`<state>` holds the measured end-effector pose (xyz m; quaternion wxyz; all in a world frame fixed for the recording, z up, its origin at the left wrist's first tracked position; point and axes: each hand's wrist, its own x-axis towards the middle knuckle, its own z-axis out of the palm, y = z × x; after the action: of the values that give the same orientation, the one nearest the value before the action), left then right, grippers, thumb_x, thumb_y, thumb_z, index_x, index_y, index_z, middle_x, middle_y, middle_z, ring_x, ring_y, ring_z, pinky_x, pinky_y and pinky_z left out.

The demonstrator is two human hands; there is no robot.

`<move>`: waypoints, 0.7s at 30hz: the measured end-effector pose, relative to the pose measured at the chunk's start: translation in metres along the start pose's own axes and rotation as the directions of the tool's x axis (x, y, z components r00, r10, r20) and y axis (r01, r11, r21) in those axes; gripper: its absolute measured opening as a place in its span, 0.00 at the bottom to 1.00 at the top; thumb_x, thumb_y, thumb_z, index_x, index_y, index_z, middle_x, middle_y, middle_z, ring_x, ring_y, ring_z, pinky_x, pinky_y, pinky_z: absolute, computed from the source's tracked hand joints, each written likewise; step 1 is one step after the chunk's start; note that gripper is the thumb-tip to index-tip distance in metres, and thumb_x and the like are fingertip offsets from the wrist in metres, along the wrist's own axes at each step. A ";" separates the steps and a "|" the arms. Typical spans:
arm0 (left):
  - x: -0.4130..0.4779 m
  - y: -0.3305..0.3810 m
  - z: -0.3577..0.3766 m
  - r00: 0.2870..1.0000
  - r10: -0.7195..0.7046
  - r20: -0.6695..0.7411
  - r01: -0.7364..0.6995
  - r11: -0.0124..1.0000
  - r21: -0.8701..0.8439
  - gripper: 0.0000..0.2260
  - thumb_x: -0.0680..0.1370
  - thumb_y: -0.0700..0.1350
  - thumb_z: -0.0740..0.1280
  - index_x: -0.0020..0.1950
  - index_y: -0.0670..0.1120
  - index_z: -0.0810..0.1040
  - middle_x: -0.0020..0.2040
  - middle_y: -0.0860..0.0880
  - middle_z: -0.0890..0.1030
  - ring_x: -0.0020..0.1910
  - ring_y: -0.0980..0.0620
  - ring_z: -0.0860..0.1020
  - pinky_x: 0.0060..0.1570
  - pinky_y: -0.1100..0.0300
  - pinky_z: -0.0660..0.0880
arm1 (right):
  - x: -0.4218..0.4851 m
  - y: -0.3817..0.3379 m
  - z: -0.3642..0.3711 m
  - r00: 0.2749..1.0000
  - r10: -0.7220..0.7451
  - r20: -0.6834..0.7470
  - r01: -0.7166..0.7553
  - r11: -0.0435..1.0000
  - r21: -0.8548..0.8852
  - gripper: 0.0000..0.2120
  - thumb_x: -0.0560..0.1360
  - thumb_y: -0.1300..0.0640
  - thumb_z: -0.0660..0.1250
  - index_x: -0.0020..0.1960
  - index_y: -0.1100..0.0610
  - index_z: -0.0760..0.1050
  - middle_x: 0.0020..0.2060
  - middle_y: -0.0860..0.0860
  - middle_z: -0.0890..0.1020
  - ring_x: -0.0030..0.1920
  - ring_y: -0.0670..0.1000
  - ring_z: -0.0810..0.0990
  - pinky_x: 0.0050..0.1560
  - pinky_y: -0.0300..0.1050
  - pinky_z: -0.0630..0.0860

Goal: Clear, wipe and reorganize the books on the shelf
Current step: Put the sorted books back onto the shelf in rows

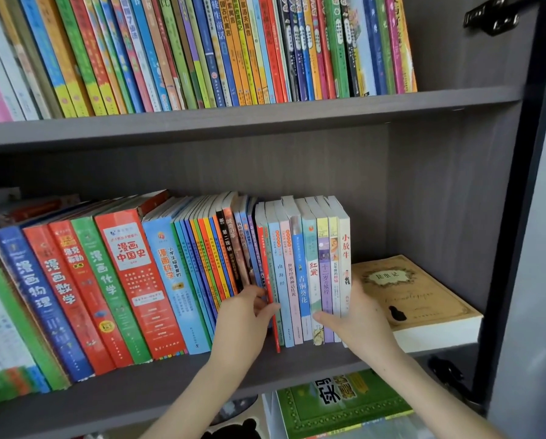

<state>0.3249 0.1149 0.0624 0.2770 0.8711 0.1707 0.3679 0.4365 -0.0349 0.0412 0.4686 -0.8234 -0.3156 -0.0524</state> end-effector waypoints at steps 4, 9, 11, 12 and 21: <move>0.002 0.006 0.010 1.000 -0.002 -0.021 0.003 0.998 0.068 0.09 0.79 0.43 0.66 0.55 0.39 0.78 0.47 0.47 0.82 0.40 0.57 0.76 0.41 0.69 0.71 | 0.009 -0.001 -0.002 0.999 0.011 0.042 -0.011 1.000 0.016 0.31 0.71 0.57 0.74 0.70 0.50 0.63 0.63 0.43 0.76 0.60 0.44 0.76 0.40 0.25 0.66; 0.013 0.007 0.019 0.998 -0.057 0.021 0.049 0.962 0.267 0.08 0.82 0.45 0.60 0.45 0.43 0.73 0.43 0.45 0.82 0.35 0.53 0.76 0.35 0.63 0.73 | 0.031 -0.006 0.002 0.997 0.008 0.070 -0.010 1.000 0.017 0.33 0.70 0.60 0.74 0.70 0.51 0.64 0.64 0.45 0.76 0.63 0.47 0.76 0.47 0.35 0.72; 0.020 0.009 0.022 0.995 -0.086 0.046 0.061 0.916 0.397 0.07 0.83 0.43 0.58 0.49 0.43 0.73 0.45 0.46 0.82 0.38 0.52 0.79 0.36 0.63 0.74 | 0.044 -0.006 0.008 0.997 0.021 0.068 -0.021 1.000 -0.004 0.33 0.70 0.60 0.75 0.70 0.53 0.64 0.64 0.48 0.77 0.62 0.49 0.76 0.50 0.39 0.75; 0.023 0.010 0.023 0.994 -0.093 0.054 0.059 0.893 0.446 0.06 0.83 0.42 0.58 0.53 0.42 0.74 0.47 0.47 0.82 0.41 0.52 0.81 0.39 0.62 0.77 | 0.050 -0.007 0.010 0.997 0.035 0.062 -0.034 0.999 -0.012 0.32 0.70 0.60 0.75 0.70 0.54 0.64 0.64 0.49 0.77 0.62 0.50 0.77 0.51 0.41 0.76; 0.034 0.015 0.021 0.946 -0.167 0.278 -0.041 0.788 0.614 0.08 0.82 0.41 0.59 0.54 0.41 0.77 0.51 0.46 0.81 0.49 0.50 0.81 0.45 0.60 0.78 | 0.063 0.003 0.010 0.994 0.047 0.101 -0.039 0.996 -0.080 0.35 0.71 0.60 0.74 0.72 0.54 0.61 0.65 0.49 0.75 0.64 0.50 0.75 0.58 0.44 0.75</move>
<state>0.3645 0.1121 0.0778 0.0163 0.9547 0.2631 0.1383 0.4862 0.0022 0.0577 0.4203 -0.8494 -0.3191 -0.0123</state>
